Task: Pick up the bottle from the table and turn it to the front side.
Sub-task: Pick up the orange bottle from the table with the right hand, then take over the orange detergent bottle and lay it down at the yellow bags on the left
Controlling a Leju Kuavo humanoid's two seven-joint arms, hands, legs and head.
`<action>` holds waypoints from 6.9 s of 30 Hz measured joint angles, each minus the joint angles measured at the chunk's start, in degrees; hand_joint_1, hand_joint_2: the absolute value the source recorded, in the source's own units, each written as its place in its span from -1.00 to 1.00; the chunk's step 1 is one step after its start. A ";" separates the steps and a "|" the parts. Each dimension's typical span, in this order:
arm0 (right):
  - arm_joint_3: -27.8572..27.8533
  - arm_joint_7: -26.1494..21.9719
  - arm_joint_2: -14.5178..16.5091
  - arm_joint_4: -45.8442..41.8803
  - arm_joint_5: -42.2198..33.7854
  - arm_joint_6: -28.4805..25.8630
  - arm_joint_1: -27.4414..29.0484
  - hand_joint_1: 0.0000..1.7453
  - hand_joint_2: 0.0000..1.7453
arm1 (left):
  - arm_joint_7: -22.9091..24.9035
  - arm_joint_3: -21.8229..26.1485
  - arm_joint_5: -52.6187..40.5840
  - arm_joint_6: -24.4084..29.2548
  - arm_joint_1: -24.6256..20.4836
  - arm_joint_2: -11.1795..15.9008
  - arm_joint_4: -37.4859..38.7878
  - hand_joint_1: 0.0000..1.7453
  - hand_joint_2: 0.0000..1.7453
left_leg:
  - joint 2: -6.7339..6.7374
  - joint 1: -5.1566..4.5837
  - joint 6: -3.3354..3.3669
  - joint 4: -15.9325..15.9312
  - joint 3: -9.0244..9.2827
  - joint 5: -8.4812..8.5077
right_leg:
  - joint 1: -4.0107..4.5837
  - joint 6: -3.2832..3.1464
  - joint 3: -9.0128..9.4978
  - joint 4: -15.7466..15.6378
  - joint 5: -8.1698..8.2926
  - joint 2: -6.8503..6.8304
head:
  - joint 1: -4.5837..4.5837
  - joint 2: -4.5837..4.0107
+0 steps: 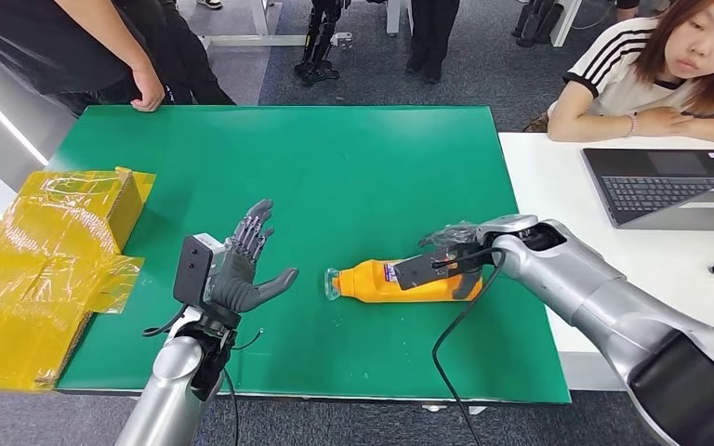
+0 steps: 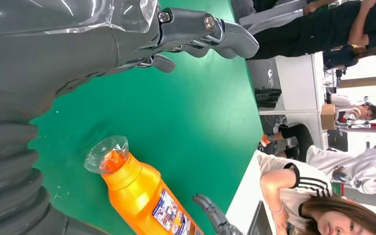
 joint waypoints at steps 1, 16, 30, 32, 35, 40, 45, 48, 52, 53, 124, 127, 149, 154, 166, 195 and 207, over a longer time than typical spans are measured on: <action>0.64 -0.13 -0.34 0.02 -0.08 0.05 -0.01 -1.00 1.00 | 0.00 0.00 0.00 -0.01 0.00 -0.02 0.00 -1.00 1.00 | 0.00 0.00 0.00 0.00 0.00 0.00 | 0.00 0.00 0.00 0.00 0.00 0.00 | 0.00 0.00; 4.13 -3.29 -2.63 2.54 -1.34 -11.43 6.53 -1.00 1.00 | -0.55 0.00 0.14 0.56 2.96 0.21 -0.16 -1.00 1.00 | 0.01 0.01 0.01 -0.02 0.02 -0.02 | 0.01 0.02 0.01 -0.01 -0.03 0.02 | 0.00 0.00; -4.72 -3.70 -1.62 2.68 3.27 -30.36 16.56 1.00 1.00 | -1.96 0.02 -0.61 1.41 6.41 0.97 -2.71 -1.00 1.00 | 0.13 0.04 -0.01 -0.05 0.66 -0.25 | 0.04 0.07 0.66 -0.11 -0.09 0.14 | 0.00 0.01; -6.84 -3.83 -1.32 2.71 4.37 -30.93 17.98 1.00 1.00 | -1.97 0.02 -0.74 1.38 6.51 1.04 -3.00 -1.00 1.00 | 0.16 0.04 0.00 -0.06 0.89 -0.31 | 0.04 0.09 0.88 -0.12 -0.15 0.17 | 0.00 0.01; -9.30 -4.87 -0.88 2.69 5.05 -30.78 18.90 1.00 1.00 | -2.06 0.02 -0.74 1.51 7.14 1.25 -3.70 -1.00 1.00 | 0.16 0.04 0.01 -0.07 1.04 -0.31 | 0.04 0.09 1.06 -0.12 -0.19 0.16 | 0.00 0.00; -12.31 -7.63 0.53 2.86 4.99 -30.19 19.24 1.00 1.00 | -2.62 0.07 -0.23 2.80 9.19 1.68 -5.29 -1.00 1.00 | 0.19 0.04 0.05 -0.07 1.06 -0.27 | 0.04 0.07 1.05 -0.11 -0.15 0.19 | 0.00 0.00; -15.02 -9.49 1.29 3.43 2.73 -28.52 19.60 1.00 1.00 | -3.06 0.07 0.01 3.30 10.84 2.12 -6.72 -1.00 1.00 | 0.18 0.03 0.05 -0.06 1.02 -0.28 | 0.03 0.07 1.03 -0.12 -0.15 0.19 | 0.00 0.01; -16.40 -10.52 1.74 3.85 1.19 -27.56 19.87 1.00 1.00 | -3.08 0.07 0.09 3.38 11.40 2.26 -7.47 -1.00 1.00 | 0.18 0.03 0.05 -0.07 1.00 -0.28 | 0.03 0.08 1.01 -0.12 -0.16 0.19 | 0.00 0.01; -18.65 -12.35 2.42 3.83 -2.39 -28.22 21.13 1.00 1.00 | -3.08 0.07 0.23 3.64 11.75 2.30 -8.17 -1.00 1.00 | 0.17 0.03 0.04 -0.07 0.98 -0.30 | 0.04 0.08 0.99 -0.12 -0.17 0.18 | 0.00 0.00; -19.53 -13.17 2.53 3.56 -3.95 -29.05 21.83 1.00 1.00 | -3.08 0.07 0.24 3.68 11.80 2.30 -8.27 -1.00 1.00 | 0.16 0.03 0.03 -0.07 0.97 -0.30 | 0.04 0.08 0.98 -0.12 -0.17 0.16 | 0.01 0.00; -40.19 -23.12 17.92 -10.31 -6.62 -48.34 31.44 1.00 1.00 | 12.36 -4.48 22.16 -20.38 -26.80 -3.75 22.35 -1.00 1.00 | -0.05 0.01 -0.03 -0.02 0.13 -0.08 | 0.01 0.06 0.21 -0.03 -0.12 0.00 | 0.00 0.01; -40.24 -23.17 17.99 -10.29 -6.55 -48.69 31.07 1.00 1.00 | 12.66 -4.56 22.52 -20.26 -26.68 -4.16 21.72 -1.00 1.00 | -0.05 0.01 -0.03 -0.02 0.13 -0.08 | 0.01 0.06 0.20 -0.03 -0.12 0.00 | -0.01 0.01; -40.24 -20.78 22.25 -10.37 2.22 -52.21 29.99 1.00 1.00 | 11.91 -5.46 17.86 -9.40 -26.82 -4.96 17.37 -1.00 1.00 | -0.05 0.02 -0.03 -0.03 0.10 -0.08 | 0.01 0.06 0.17 -0.02 -0.12 -0.01 | 0.00 0.01; -39.96 -19.63 22.58 -10.37 5.29 -53.01 29.70 1.00 1.00 | 12.02 -5.39 16.68 -8.22 -27.24 -4.61 17.78 -1.00 1.00 | -0.04 0.02 -0.03 -0.03 0.10 -0.08 | 0.01 0.06 0.17 -0.02 -0.12 0.01 | 0.00 0.00; -39.26 -18.72 22.79 -10.32 7.43 -54.02 29.73 1.00 1.00 | 14.31 -3.11 24.27 -13.77 -29.28 -4.24 22.98 -0.58 1.00 | -0.04 0.02 -0.03 -0.02 0.10 -0.08 | 0.01 0.06 0.15 -0.02 -0.12 0.01 | 0.00 0.00; -41.42 -21.59 22.79 -10.06 5.24 -56.40 30.50 -0.96 1.00 | 19.21 -1.58 45.93 -14.43 -25.82 -6.04 22.08 1.00 1.00 | -0.02 0.01 -0.03 -0.02 0.09 -0.08 | 0.01 0.05 0.12 -0.03 -0.12 0.03 | 0.00 0.01; -43.01 -22.52 22.73 -11.00 1.42 -55.03 31.78 -1.00 1.00 | 13.68 -2.38 38.70 -11.73 -25.65 -5.56 21.61 1.00 1.00 | -0.03 0.02 -0.03 -0.02 0.08 -0.08 | 0.01 0.06 0.12 -0.03 -0.12 0.01 | 0.00 0.01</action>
